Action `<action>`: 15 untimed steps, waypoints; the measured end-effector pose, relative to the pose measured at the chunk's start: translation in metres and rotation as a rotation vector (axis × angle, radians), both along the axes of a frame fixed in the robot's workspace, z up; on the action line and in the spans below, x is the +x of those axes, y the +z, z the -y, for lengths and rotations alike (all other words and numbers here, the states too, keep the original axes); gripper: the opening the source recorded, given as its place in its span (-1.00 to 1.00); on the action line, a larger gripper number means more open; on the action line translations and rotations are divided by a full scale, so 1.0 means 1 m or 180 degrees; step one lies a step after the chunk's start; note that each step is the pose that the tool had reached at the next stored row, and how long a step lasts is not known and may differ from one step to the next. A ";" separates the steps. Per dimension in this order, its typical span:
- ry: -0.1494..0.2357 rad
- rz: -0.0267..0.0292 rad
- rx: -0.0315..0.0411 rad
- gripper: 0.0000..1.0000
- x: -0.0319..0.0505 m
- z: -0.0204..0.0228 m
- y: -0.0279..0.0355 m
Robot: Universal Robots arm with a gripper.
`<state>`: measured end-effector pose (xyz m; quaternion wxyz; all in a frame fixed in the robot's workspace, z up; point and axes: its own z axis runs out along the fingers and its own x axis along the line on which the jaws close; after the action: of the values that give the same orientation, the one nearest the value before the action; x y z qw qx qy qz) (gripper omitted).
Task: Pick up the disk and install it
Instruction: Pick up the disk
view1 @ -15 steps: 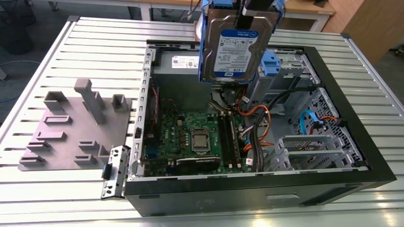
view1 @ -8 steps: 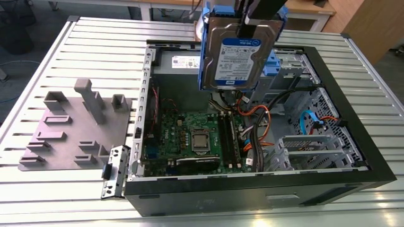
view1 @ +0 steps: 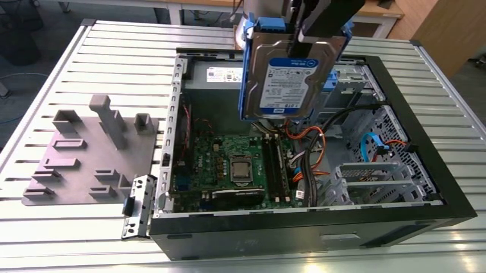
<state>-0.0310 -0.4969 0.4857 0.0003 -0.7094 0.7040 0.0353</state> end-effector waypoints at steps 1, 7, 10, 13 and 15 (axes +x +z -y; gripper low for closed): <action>-0.0001 0.0000 0.0000 -0.30 0.0000 0.0024 -0.0001; -0.0004 0.0000 -0.0001 -0.30 0.0001 0.0166 -0.0005; -0.0007 0.0000 -0.0001 -0.30 0.0001 0.0239 -0.0008; -0.0011 0.0000 -0.0001 -0.30 0.0001 0.0304 -0.0011; -0.0014 0.0000 -0.0001 -0.30 0.0001 0.0350 -0.0013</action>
<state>-0.0309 -0.5320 0.4844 0.0002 -0.7078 0.7055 0.0351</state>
